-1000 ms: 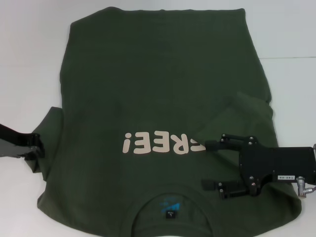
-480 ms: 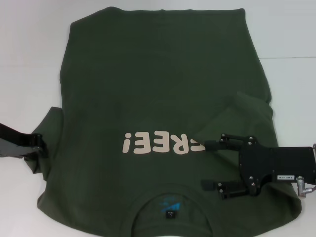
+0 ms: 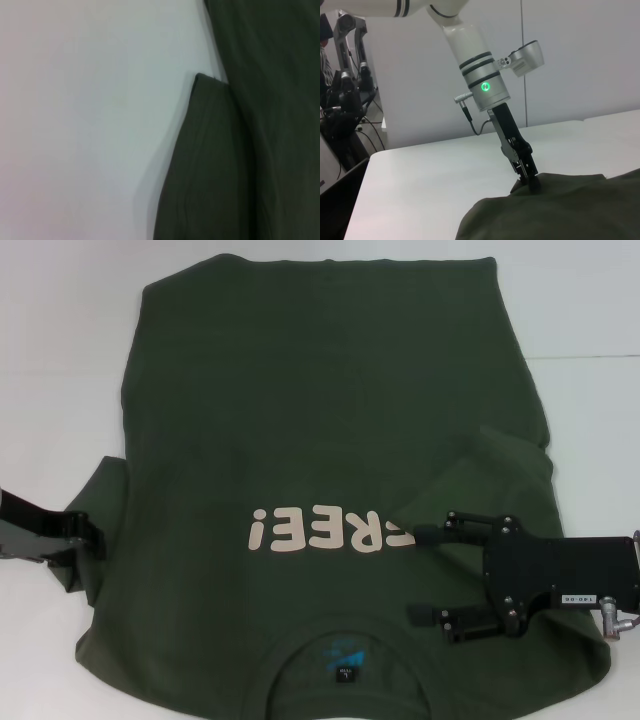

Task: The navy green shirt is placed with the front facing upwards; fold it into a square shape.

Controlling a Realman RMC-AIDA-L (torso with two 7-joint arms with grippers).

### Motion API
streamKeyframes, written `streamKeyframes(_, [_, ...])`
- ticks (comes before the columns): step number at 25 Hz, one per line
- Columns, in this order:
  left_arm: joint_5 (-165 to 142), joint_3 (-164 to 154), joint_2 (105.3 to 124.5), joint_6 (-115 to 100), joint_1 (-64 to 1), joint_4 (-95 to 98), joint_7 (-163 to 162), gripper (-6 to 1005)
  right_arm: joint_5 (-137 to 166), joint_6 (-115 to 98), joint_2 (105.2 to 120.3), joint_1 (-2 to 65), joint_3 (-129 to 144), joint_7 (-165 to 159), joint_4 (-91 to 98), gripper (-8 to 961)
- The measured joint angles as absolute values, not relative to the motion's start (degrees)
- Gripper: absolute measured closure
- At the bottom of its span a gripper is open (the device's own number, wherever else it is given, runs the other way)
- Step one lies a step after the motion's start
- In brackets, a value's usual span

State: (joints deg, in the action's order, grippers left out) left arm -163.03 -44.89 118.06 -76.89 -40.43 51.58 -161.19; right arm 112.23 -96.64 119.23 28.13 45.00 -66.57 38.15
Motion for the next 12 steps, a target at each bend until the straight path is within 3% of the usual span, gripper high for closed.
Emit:
streamKeyframes(6, [-163.26,-45.13,118.26,-77.24,-40.53,51.64,-160.65,602,112.23,-96.85,119.26,28.1,44.96,-66.86,38.23,11])
streamKeyframes(12, [-163.54,-45.43,118.54,-76.98,-40.53,51.93,-160.36,804,112.23,-96.95,119.33,27.96,44.98,-67.4,38.48,11])
